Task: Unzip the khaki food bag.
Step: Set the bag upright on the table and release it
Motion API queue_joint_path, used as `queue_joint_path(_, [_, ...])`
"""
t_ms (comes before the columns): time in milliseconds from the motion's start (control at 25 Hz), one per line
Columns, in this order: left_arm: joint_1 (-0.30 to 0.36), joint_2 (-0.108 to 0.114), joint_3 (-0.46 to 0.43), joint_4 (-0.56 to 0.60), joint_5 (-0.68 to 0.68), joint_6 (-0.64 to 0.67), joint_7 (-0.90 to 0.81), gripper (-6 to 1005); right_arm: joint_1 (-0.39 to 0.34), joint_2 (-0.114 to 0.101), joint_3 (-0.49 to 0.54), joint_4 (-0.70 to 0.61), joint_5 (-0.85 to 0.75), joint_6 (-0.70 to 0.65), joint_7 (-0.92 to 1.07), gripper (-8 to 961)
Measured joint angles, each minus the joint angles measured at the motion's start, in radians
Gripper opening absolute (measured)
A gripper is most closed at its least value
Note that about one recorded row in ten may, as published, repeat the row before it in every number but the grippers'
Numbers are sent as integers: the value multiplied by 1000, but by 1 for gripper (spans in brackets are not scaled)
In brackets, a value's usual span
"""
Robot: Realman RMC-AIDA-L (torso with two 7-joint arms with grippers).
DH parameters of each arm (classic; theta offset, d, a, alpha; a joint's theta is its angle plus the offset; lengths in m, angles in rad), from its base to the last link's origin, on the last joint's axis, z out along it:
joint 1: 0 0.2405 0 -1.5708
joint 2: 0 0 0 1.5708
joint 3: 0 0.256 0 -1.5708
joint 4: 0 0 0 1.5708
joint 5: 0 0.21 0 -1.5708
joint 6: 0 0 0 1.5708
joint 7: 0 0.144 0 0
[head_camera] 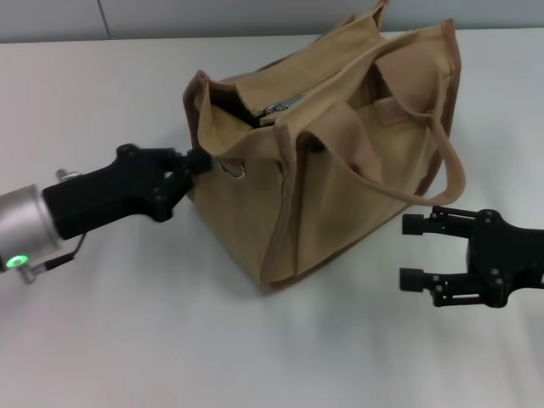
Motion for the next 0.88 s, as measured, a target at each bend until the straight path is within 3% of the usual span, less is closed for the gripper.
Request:
queue_joint_path(80, [8, 10, 2, 1, 1, 25, -11, 14, -2, 0, 11, 0, 0, 0, 0, 852])
queue_joint_path(200, [50, 53, 5, 2, 2, 156, -42, 20, -6, 0, 68, 0, 1, 0, 0, 852])
queue_joint_path(320, [94, 64, -7, 10, -3, 285, -51, 26, -6, 0, 130, 1, 2, 4, 0, 852])
queue_joint_path(360, [108, 60, -12, 21, -5, 315, -52, 28, -5, 0, 153, 1, 4, 7, 0, 852])
queue_joint_path(400, [134, 38, -17, 48, -3, 349, -51, 30, -2, 0, 191, 2, 17, 17, 0, 852])
queue_joint_path(440, [134, 38, -17, 48, -3, 349, -51, 32, -2, 0, 191, 2, 17, 17, 0, 852])
queue_joint_path(480, [151, 2, -15, 74, 8, 339, -42, 34, -3, 0, 201, 2, 37, 25, 0, 852])
queue_joint_path(520, [151, 2, -15, 74, 8, 339, -42, 36, -4, 0, 207, 3, 60, 36, 0, 852])
queue_joint_path(600, [149, -35, -1, 61, 32, 268, -2, 40, -13, 1, 209, 18, 135, 67, 0, 852])
queue_joint_path(840, [65, -40, 36, -112, 27, 178, 108, 243, -20, -5, 210, 57, 203, 113, 0, 852])
queue_joint_path(880, [34, -41, 36, -178, 25, 148, 160, 448, -20, -6, 212, 60, 205, 120, 0, 851])
